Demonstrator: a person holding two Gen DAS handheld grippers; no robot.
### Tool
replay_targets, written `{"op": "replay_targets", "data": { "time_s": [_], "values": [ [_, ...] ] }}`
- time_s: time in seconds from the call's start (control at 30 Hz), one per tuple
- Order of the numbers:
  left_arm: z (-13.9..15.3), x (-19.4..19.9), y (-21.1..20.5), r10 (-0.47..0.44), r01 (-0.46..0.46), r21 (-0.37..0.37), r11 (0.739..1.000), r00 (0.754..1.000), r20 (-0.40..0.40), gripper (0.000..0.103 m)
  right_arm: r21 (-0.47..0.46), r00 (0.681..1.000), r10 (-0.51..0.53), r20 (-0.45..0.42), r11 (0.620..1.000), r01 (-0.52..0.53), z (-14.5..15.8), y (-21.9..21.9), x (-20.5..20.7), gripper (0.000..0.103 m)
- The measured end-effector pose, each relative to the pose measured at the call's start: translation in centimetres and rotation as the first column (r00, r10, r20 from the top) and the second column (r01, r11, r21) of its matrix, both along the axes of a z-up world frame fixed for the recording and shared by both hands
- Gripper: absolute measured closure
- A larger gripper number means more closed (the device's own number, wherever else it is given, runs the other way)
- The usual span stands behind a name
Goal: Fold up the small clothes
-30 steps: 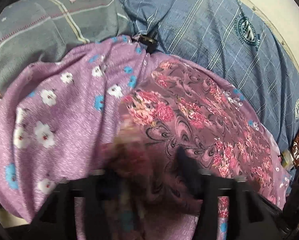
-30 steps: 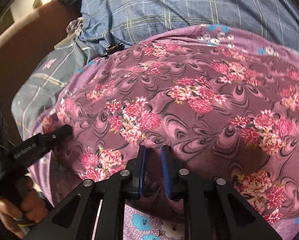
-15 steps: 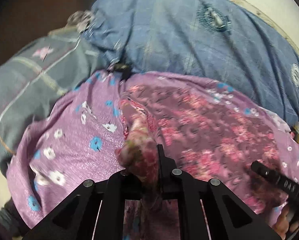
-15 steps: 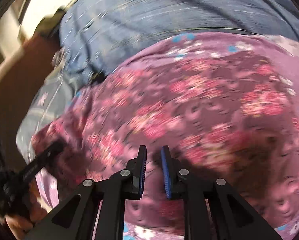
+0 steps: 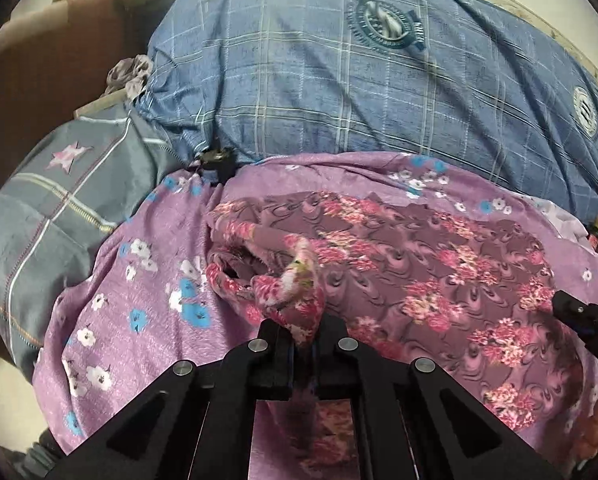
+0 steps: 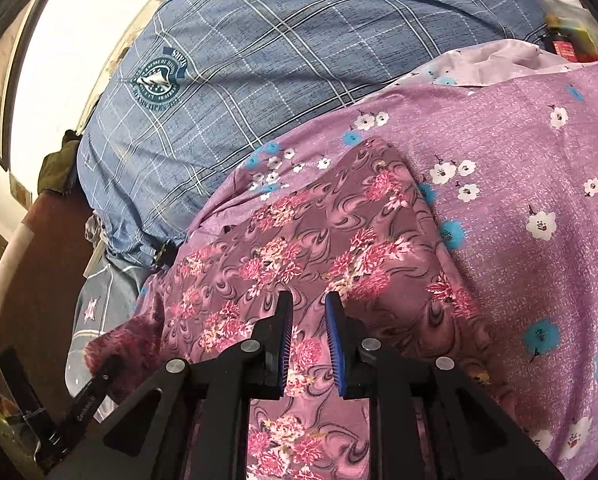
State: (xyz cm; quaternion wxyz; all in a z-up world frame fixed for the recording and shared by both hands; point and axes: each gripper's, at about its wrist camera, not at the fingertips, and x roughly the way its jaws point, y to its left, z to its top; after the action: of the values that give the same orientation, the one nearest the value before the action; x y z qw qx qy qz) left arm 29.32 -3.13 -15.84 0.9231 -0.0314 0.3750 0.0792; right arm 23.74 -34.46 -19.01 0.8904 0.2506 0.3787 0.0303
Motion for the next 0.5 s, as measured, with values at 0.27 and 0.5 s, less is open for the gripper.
{"op": "replay_targets", "data": {
  "time_s": [0.27,0.5],
  "values": [
    [3.4,0.3,-8.5,-0.247,0.244,0.043,0.969,0.964,0.101,0.101,0.0,0.997,-0.072,0.011,0.997,0.072,0.2,-2.3,-0.7,0.084],
    [0.8,-0.2,-18.5,-0.553,0.555,-0.011,0.832,0.831,0.054,0.096,0.021,0.98,-0.195,0.028,0.981,0.195,0.5,-7.6,-1.8,0.084]
  ]
}}
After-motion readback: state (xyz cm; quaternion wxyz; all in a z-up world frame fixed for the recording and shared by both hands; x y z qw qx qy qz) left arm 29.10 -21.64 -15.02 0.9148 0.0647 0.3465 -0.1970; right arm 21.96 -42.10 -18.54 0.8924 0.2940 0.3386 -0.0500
